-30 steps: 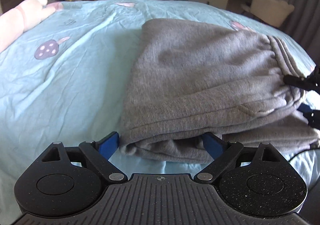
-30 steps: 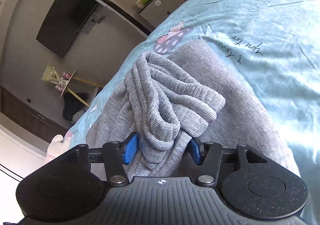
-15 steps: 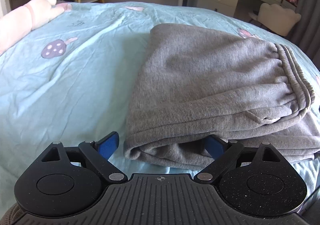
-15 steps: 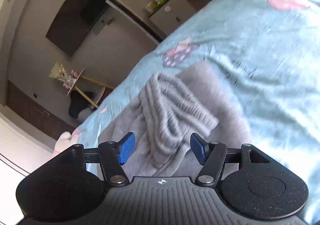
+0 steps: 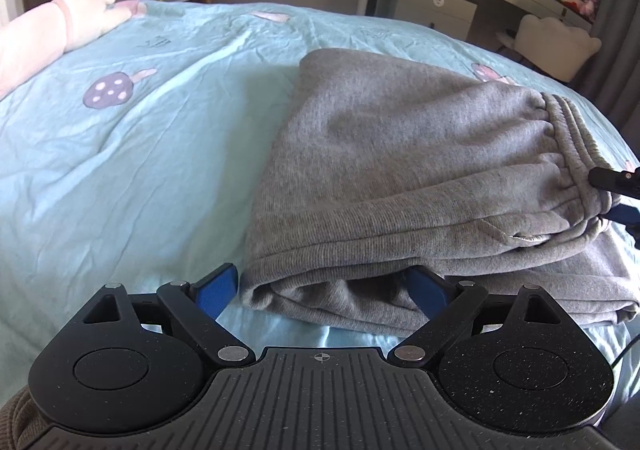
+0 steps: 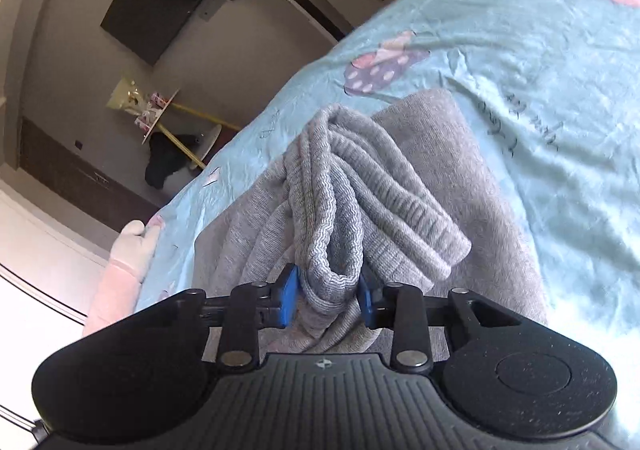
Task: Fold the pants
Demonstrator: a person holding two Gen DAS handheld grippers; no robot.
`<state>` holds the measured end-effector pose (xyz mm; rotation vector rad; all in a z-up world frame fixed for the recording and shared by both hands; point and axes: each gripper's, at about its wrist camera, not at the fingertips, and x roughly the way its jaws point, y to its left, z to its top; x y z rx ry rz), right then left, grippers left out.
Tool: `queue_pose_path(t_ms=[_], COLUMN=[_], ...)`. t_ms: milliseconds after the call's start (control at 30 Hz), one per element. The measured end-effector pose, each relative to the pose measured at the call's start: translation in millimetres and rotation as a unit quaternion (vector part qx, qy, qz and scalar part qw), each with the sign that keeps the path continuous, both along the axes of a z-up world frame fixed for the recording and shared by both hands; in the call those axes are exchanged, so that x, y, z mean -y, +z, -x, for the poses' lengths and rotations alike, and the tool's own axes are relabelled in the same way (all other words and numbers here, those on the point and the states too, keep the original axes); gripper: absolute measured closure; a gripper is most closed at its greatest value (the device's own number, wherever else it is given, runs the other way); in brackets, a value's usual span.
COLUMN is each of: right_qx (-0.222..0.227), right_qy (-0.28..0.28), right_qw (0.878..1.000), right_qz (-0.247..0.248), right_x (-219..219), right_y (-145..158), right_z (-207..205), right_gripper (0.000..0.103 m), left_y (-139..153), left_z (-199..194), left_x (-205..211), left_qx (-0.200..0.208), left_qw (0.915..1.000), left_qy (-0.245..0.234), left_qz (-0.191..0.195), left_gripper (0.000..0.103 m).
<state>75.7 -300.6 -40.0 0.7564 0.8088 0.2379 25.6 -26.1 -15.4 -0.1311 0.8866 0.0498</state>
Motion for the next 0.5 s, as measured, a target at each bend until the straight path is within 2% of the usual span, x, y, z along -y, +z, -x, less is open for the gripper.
queue_pose_path(t_ms=[67,200,233,367,433,500], right_qx=[-0.028,-0.028,-0.025,0.032,0.073,0.094], right_qy=[0.008,0.011,0.010,0.019,0.011,-0.001], right_qw=[1.000,1.000,1.000,0.995,0.993,0.993], right_qz=[-0.007,0.009,0.017,0.095,0.092,0.072], right_x=[-2.9,-11.4,-12.9,-26.7,-23.9,-13.8], right_y=[-9.6,-10.0,-6.9,23.7,48.2,65.2], right_z=[-3.6,-8.6,-11.3,-9.9,-2.3,3.5], right_gripper=[0.067,0.067,0.071,0.078,0.081,0.081], left_y=[-1.7,-3.2,-3.2,0.0,1.4,2.9], left_z=[-2.8,-5.4,-5.7,-1.1,1.6,3.4], left_x=[0.5,0.5,0.6,2.9,4.3,5.7], left_qx=[-0.006,-0.010,-0.011,0.001,0.009,0.017], left_qw=[1.0000,0.9999,0.9999,0.9997,0.9994,0.9989], left_qy=[0.000,0.001,0.002,0.007,0.007,0.009], left_qz=[-0.002,-0.006,-0.007,-0.024,-0.034,-0.042], left_gripper=[0.008,0.008,0.008,0.008,0.008,0.008])
